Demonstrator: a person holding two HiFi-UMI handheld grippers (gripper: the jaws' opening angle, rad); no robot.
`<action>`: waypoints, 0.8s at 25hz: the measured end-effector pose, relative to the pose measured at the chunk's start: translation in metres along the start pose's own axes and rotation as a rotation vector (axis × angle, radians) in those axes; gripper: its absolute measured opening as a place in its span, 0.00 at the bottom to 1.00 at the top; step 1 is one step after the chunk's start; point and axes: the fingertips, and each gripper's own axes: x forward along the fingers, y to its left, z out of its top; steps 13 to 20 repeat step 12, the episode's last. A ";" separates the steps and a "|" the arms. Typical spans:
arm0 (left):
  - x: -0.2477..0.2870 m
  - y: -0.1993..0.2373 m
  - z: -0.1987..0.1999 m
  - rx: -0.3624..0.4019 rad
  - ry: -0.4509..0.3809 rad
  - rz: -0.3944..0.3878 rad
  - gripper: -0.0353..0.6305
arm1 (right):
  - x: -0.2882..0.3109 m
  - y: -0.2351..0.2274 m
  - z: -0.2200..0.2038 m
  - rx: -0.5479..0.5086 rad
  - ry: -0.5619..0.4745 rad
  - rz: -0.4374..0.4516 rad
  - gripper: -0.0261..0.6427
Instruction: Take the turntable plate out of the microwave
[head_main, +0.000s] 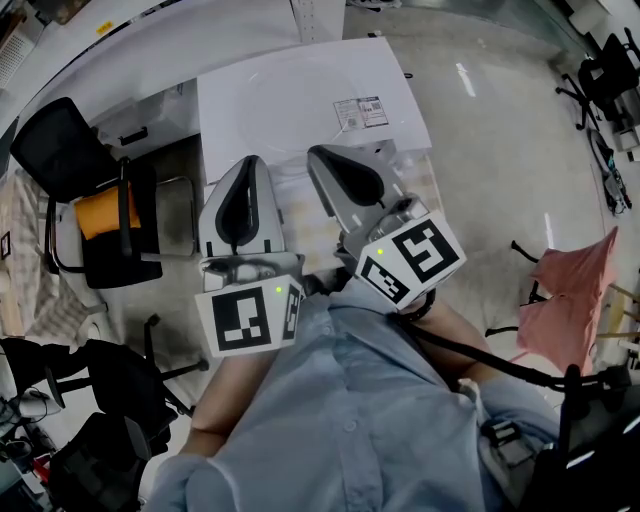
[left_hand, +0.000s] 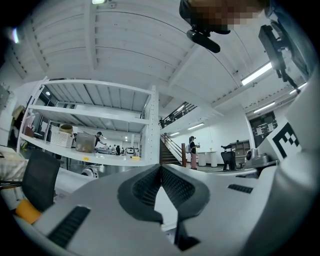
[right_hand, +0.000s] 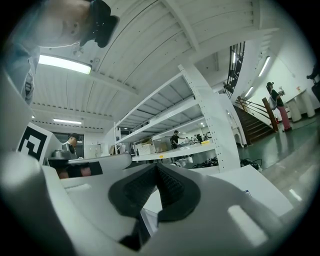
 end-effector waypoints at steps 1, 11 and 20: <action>0.000 0.001 0.000 0.000 -0.001 0.002 0.07 | 0.000 0.000 0.000 0.000 -0.001 0.001 0.04; -0.001 0.002 -0.001 -0.003 0.004 0.008 0.07 | 0.001 0.001 0.000 0.004 -0.002 0.009 0.04; -0.001 0.002 -0.001 -0.004 0.003 0.008 0.06 | 0.001 0.001 0.000 0.005 -0.002 0.008 0.04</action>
